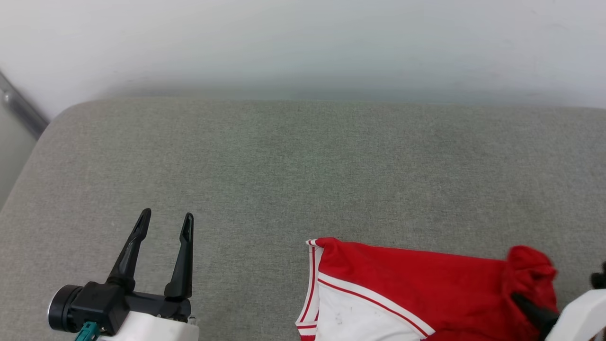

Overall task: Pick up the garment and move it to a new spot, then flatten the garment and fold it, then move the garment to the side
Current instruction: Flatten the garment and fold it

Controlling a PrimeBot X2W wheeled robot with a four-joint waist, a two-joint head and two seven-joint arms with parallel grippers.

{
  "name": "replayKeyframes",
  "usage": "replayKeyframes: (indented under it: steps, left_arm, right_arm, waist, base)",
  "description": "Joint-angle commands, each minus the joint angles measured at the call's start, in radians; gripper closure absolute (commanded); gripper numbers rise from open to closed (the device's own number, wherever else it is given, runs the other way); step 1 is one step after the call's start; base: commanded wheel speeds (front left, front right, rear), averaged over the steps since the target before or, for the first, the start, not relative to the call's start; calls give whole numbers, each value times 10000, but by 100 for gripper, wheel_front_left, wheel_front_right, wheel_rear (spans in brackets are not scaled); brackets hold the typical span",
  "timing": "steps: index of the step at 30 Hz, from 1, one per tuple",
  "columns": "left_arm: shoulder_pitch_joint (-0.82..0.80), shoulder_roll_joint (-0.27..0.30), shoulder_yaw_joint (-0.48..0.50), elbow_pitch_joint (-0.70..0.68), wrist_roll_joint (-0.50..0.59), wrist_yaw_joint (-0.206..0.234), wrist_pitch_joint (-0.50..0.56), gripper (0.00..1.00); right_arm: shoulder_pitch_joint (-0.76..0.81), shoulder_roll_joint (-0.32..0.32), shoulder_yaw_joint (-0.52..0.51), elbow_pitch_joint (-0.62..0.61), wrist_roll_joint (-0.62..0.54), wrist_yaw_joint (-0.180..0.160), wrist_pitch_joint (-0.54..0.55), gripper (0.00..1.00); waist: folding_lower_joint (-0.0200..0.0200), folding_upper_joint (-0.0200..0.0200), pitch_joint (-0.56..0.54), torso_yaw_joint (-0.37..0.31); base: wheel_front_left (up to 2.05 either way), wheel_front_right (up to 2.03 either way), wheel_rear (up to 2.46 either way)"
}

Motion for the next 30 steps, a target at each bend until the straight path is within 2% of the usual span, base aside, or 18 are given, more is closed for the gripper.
replayKeyframes:
  steps: [1,6,11,18,25,26,27,28,30]
  left_arm:
    - [98,-34,-9,30,-30,-14,-21,0]
    - [117,-80,-84,48,-42,-14,-21,0]
    - [7,-105,-150,118,-137,-14,-21,0]
    - [-199,13,-173,195,-215,-15,-21,0]
    - [-215,-35,-214,207,-242,-15,-21,0]
    - [-210,-43,-230,214,-249,-15,-21,0]
    - [-200,-17,-270,243,-249,-15,-21,0]
    - [-198,17,-294,256,-259,-15,-21,0]
    - [-219,76,-298,274,-294,-15,-21,0]
  right_arm:
    - [248,216,365,-337,273,-1,263,100]
    - [335,464,1230,-862,858,0,609,100]
    - [94,481,2388,-650,1820,0,259,100]
    - [-423,476,4058,67,2048,0,-536,100]
    - [-956,472,4940,1186,2223,0,-1089,100]
    - [-1086,470,5013,1382,2153,0,-1190,91]
    - [-1201,470,5121,1541,2064,0,-1284,39]
    - [-1239,470,5201,1758,2084,0,-1339,0]
    - [-1383,483,5568,1931,2049,2,-1405,0]
  waist:
    - [-1,0,-80,77]
    - [-1,0,-120,254]
    - [-1,0,-90,493]
    - [-1,0,-62,834]
    - [-1,0,-43,1037]
    - [-1,0,-33,1065]
    - [-1,0,-21,1090]
    - [-1,0,-8,1107]
    - [-1,0,25,1130]
  base:
    - [0,0,0]
    - [0,0,0]
    - [0,0,0]
    - [0,0,0]
    - [0,0,0]
    - [0,0,0]
    - [0,0,0]
    - [0,0,0]
    - [0,0,0]
